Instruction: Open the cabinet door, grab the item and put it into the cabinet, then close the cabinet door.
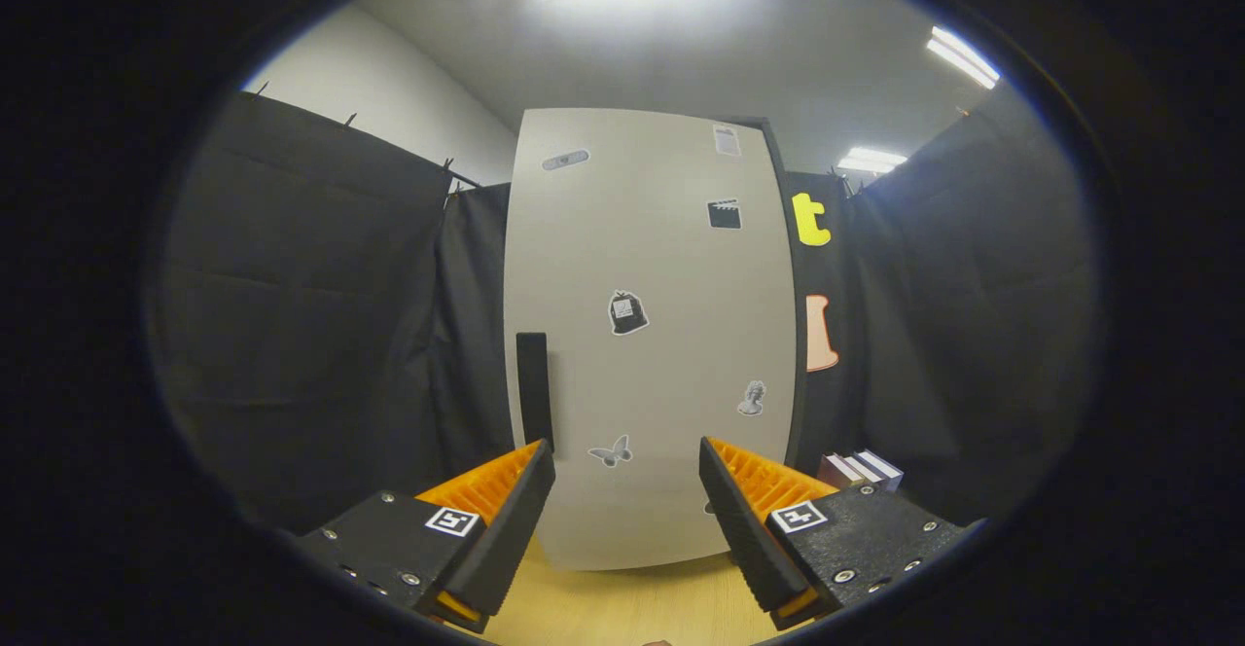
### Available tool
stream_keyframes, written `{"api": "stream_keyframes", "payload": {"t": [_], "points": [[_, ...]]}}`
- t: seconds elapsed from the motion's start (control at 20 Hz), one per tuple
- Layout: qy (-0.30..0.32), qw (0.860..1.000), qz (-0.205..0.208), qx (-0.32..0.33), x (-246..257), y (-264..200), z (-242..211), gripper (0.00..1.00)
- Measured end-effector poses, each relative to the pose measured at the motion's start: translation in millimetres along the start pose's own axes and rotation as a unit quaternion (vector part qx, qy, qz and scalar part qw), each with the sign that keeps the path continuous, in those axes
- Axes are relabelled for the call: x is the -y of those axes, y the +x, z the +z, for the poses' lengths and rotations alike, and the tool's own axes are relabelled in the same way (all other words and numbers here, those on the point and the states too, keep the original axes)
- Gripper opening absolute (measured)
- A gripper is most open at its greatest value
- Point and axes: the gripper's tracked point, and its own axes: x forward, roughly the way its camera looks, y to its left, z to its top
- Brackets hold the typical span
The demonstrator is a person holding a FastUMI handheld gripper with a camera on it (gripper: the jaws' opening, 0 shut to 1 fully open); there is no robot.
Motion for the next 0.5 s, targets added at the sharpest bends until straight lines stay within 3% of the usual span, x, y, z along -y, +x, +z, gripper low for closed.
{"api": "stream_keyframes", "payload": {"t": [0.5], "points": [[0.024, 0.999, -0.022, 0.000, 18.1, -92.5, -41.9, 0.93]]}}
